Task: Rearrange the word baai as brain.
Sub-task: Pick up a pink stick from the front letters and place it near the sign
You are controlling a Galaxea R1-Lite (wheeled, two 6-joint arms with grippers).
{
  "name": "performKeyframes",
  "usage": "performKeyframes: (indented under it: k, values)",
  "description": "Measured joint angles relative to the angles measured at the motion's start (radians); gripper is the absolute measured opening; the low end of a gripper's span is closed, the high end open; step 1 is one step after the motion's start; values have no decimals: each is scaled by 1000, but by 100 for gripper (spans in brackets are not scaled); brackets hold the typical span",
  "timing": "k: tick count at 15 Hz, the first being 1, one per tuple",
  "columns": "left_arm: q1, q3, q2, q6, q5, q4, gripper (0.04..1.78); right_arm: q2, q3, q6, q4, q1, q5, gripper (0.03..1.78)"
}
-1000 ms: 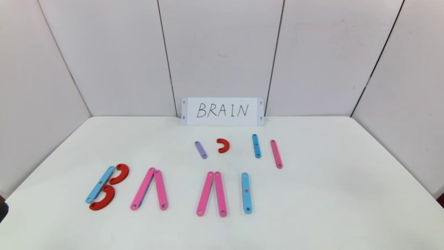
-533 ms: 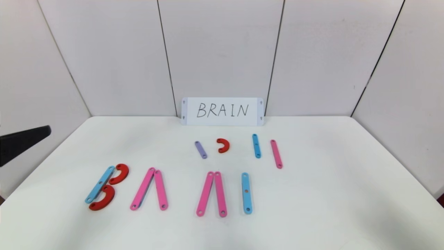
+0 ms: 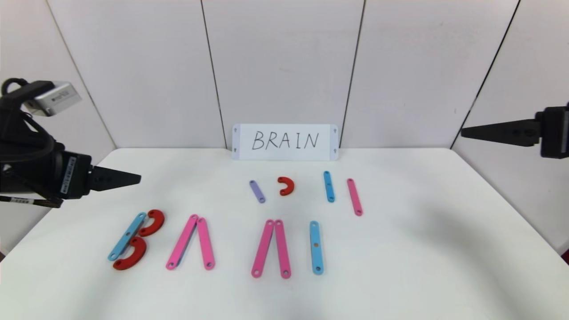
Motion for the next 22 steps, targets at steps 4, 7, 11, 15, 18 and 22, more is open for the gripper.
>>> performKeyframes:
  k: [4, 7, 11, 15, 18, 22]
  values:
    - [-17, -39, 167, 36, 47, 60, 174, 127, -86, 0, -3, 58, 6, 174]
    - [-72, -40, 257, 47, 95, 61, 174, 196, -151, -7, 7, 78, 5, 173]
    - [-135, -51, 340, 47, 135, 53, 174, 276, -217, -8, 10, 97, 5, 174]
    - [-161, -34, 398, 46, 180, 64, 174, 316, -225, -7, 11, 104, 4, 174]
    - [-169, 26, 414, 35, 190, 48, 174, 328, -226, -7, 11, 108, 4, 174]
    - [-170, 112, 437, 24, 190, -86, 174, 332, -223, -8, 11, 113, 4, 173]
